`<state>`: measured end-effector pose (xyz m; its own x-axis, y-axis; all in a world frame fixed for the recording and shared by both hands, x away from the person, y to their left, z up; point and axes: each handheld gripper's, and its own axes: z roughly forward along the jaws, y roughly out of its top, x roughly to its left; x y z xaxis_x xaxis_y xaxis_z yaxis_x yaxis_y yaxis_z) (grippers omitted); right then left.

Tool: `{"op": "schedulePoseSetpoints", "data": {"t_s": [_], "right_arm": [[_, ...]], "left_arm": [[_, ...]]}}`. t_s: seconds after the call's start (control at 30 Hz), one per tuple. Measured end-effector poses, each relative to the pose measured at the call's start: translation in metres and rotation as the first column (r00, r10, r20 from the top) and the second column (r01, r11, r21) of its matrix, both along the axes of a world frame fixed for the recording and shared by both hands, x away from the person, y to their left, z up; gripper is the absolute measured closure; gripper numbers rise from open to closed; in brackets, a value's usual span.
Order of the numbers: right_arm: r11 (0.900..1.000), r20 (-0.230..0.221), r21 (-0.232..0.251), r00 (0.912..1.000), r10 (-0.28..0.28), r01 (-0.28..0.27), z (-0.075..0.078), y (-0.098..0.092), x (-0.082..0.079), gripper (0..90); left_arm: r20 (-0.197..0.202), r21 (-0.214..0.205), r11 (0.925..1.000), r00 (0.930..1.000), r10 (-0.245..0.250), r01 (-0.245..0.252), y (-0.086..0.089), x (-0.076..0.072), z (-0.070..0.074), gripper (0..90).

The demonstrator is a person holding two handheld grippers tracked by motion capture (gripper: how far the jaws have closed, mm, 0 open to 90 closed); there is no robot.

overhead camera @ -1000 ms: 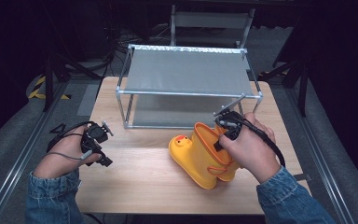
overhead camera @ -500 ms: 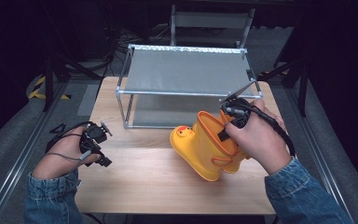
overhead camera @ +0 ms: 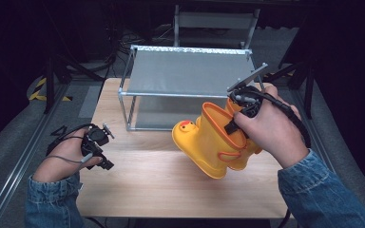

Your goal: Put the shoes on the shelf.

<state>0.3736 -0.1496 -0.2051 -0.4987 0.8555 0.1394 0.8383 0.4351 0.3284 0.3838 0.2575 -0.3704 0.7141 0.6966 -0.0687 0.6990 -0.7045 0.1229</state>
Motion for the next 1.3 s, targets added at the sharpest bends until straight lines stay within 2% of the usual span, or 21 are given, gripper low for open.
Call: {"op": "schedulePoseSetpoints", "data": {"t_s": [0.6,0.67,0.83,1.0,1.3], "right_arm": [[0.9995,0.017,0.03,0.9999,0.003,-0.003,0.053,-0.001,0.001,87.2],[0.9995,0.018,0.032,0.9998,0.003,-0.004,0.058,0.0,0.001,87.2],[0.9994,0.026,0.034,0.9997,0.003,-0.004,0.075,0.005,0.003,87.2],[0.9985,0.029,0.055,0.9996,-0.004,0.002,0.092,0.01,0.011,87.2],[0.9978,0.041,0.062,0.9988,-0.028,0.025,0.111,0.018,0.03,87.2]], "left_arm": [[-0.009,-0.008,1.0,1.0,0.002,-0.003,0.0,0.0,0.0,28.2],[-0.002,0.001,1.0,1.0,-0.005,0.005,0.0,0.002,0.001,28.2],[-0.01,-0.01,0.9999,0.9999,-0.003,0.003,-0.002,0.003,0.0,28.2],[-0.005,-0.007,1.0,1.0,-0.003,0.003,-0.001,0.003,0.0,28.2],[-0.01,-0.012,0.9999,0.9999,0.005,-0.006,0.0,0.003,0.0,28.2]]}}
